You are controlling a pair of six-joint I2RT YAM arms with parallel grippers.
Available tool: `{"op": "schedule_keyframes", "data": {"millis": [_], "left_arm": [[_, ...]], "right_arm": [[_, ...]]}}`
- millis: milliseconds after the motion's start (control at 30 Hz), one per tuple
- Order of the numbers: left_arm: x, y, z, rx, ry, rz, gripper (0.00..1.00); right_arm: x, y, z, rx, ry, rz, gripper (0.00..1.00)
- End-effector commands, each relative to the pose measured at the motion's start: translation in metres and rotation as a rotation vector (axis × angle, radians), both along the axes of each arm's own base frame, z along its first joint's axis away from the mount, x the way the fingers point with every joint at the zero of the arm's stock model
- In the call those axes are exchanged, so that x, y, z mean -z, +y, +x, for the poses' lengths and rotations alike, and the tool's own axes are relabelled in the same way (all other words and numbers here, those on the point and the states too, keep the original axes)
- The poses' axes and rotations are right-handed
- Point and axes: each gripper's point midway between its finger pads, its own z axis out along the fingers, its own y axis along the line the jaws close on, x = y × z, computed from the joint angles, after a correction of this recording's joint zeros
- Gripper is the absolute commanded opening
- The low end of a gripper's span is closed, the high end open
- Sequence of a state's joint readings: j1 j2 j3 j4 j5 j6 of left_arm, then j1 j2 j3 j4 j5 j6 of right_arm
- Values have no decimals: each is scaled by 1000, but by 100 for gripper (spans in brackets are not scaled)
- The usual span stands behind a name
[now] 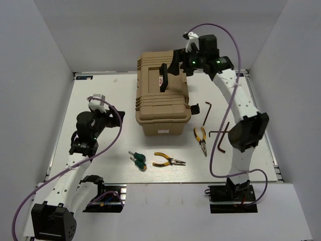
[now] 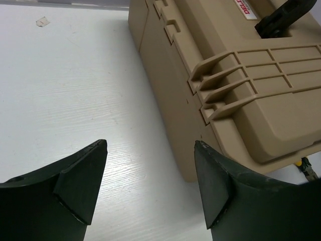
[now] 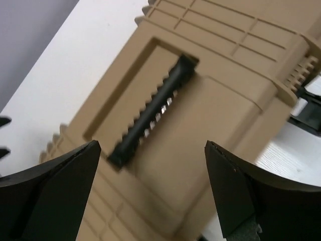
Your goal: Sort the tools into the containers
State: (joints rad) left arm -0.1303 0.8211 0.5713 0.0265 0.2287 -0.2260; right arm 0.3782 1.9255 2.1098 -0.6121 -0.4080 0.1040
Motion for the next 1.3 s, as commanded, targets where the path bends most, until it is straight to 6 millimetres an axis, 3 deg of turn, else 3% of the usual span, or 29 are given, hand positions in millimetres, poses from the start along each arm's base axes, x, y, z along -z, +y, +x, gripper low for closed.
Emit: {"op": "schedule_keyframes", "data": {"millis": [0, 33, 67, 100, 167, 200, 300, 400, 467, 567, 600, 767, 1000, 1067, 1100, 1200, 1267], "left_arm": [[-18, -4, 1, 28, -36, 14, 80], [-18, -4, 1, 28, -36, 14, 80], [-18, -5, 0, 38, -36, 12, 80], [-18, -7, 0, 48, -36, 11, 80], [-18, -8, -1, 58, -36, 9, 82], [-21, -10, -1, 67, -46, 7, 82], [-30, -7, 0, 58, -81, 3, 83], [-36, -12, -2, 91, -126, -5, 86], [-43, -19, -5, 125, -143, -33, 87], [-59, -28, 2, 166, -164, -38, 87], [-61, -30, 5, 175, -155, -47, 87], [-82, -39, 25, 210, -173, -51, 87], [-83, -54, 37, 272, -148, -56, 87], [-86, -54, 38, 273, -159, -56, 87], [-86, -57, 36, 282, -159, -57, 87], [-95, -65, 39, 319, -170, -60, 88], [-108, -74, 46, 351, -173, -63, 90]], "right_arm": [[-15, 28, 13, 103, -23, 24, 91], [-4, 28, 23, 145, -17, -1, 91], [-5, 33, 26, 149, -30, 0, 91], [12, 44, 27, 147, -8, -25, 91], [23, 45, 32, 179, 0, -48, 89], [37, 49, 35, 189, 14, -70, 86], [50, 51, 40, 228, 31, -94, 82], [56, 53, 37, 234, 43, -112, 66], [55, 55, 34, 229, 45, -112, 46], [41, 57, 28, 221, 23, -102, 30], [38, 57, 27, 217, 20, -98, 20], [13, 65, 9, 179, -4, -63, 0], [-19, 76, -11, 123, -21, 11, 2], [-21, 80, -15, 109, -25, 10, 31], [-20, 79, -16, 108, -26, 2, 52], [-11, 74, -13, 106, -30, -32, 78], [-9, 65, -11, 130, -41, -65, 87]]}}
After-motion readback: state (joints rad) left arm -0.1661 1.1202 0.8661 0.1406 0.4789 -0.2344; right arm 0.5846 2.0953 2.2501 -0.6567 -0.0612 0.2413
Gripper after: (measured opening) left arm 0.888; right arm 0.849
